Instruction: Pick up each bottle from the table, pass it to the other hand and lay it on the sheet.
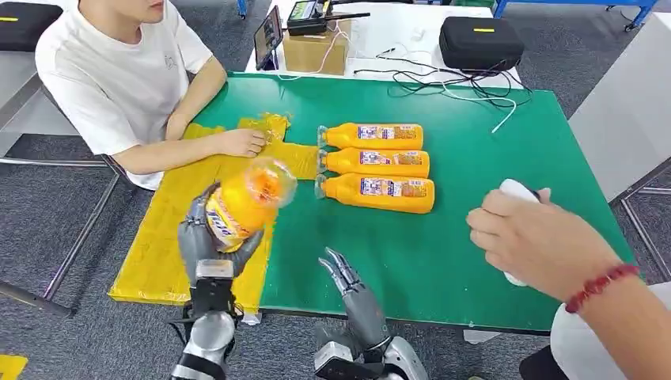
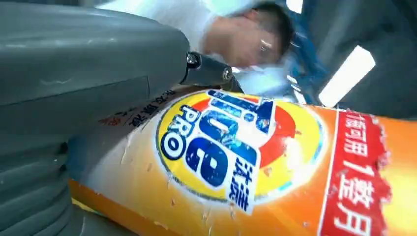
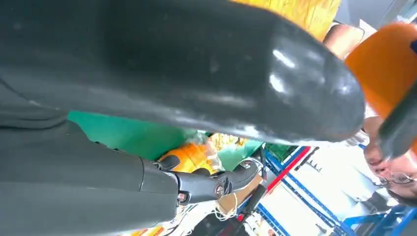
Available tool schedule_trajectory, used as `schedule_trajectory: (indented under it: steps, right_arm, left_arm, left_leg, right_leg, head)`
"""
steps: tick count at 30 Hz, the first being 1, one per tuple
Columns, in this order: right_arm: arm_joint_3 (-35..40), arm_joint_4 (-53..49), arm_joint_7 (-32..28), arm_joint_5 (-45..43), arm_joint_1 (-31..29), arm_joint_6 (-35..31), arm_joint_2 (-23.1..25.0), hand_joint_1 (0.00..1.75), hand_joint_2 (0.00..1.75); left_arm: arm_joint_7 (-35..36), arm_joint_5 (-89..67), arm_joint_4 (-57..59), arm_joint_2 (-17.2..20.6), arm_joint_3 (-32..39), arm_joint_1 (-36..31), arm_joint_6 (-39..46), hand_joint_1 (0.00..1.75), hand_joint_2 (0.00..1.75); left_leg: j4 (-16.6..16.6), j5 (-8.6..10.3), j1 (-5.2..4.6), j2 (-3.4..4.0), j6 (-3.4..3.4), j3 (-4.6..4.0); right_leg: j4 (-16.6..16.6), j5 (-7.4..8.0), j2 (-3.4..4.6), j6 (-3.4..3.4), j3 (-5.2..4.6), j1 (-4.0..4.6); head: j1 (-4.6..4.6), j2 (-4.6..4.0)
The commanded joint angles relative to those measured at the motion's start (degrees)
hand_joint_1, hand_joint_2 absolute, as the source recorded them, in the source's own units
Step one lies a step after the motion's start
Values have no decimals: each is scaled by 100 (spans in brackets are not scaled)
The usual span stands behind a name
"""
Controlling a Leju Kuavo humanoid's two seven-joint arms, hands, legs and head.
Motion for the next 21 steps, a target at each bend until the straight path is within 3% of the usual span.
schedule_trajectory:
  steps: [1, 3, 5, 6, 9, 10, 11, 14, 21]
  right_arm:
    - [81, 488, -209, -145, -179, 58, 9, 0, 0]
    - [41, 516, -238, -230, -183, 23, 42, 0, 0]
    - [-8, 494, -212, -262, -178, 51, 77, 0, 0]
    - [-35, 479, -183, -250, -172, 60, 96, 0, 0]
    - [-113, 445, -128, -273, -138, 86, 115, 0, 0]
    - [-155, 419, -124, -250, -123, 89, 105, 0, 0]
    - [-200, 425, -97, -124, -139, -52, 120, 0, 0]
    - [-303, 444, -72, -148, -148, 52, 142, 0, 0]
    - [-312, 520, -105, -56, -136, 28, 139, 0, 0]
  left_arm:
    - [-2, -3499, 1766, -155, 2577, -1120, 0, 175, 175]
    - [223, -4820, 3006, 52, 3205, -1644, 0, 175, 175]
    - [918, -5423, 3680, 228, 3114, -1932, 0, 175, 175]
    - [1456, -5603, 4131, 359, 2936, -2103, 0, 175, 0]
    - [2448, -5939, 4940, 629, 2449, -2363, 0, 175, 0]
    - [2504, -5748, 5456, 738, 2262, -2520, 0, 175, 0]
    - [2490, -5555, 5816, 738, 2216, -2695, -508, 175, 0]
    - [2812, -5541, 5858, 720, 1948, -2719, -903, 175, 0]
    - [2813, -5242, 5838, 697, 1889, -2686, -1234, 173, 0]
  left_leg:
    - [-6, 2, 10, -4, -13, 18]
    - [-13, 4, 10, -2, -12, 25]
    - [-23, 7, 10, 11, -15, 37]
    - [-17, 6, 7, -1, -11, 30]
    - [-10, 7, 8, -9, -10, 19]
    - [-11, 8, 8, -17, -12, 22]
    - [-9, 6, 13, -13, -15, 23]
    - [-2, 2, 15, -26, -16, 20]
    - [-7, 3, 3, -8, -9, 30]
  right_leg:
    - [-5, 0, -4, -16, 18, 10]
    - [-13, 5, 4, -14, 25, 9]
    - [-17, 8, 12, -17, 33, 9]
    - [-11, 4, -1, -14, 28, 6]
    - [-5, 3, -6, -13, 21, 7]
    - [-3, 0, -17, -16, 26, 7]
    - [-3, -2, -17, -20, 27, 12]
    - [-2, -4, -23, -22, 32, 14]
    - [-3, 3, -3, -11, 38, 2]
  head:
    - [-2, 0]
    - [0, -2]
    - [0, -2]
    - [-2, -2]
    - [0, -2]
    - [0, -2]
    - [-2, -2]
    - [-2, -2]
    - [0, -2]
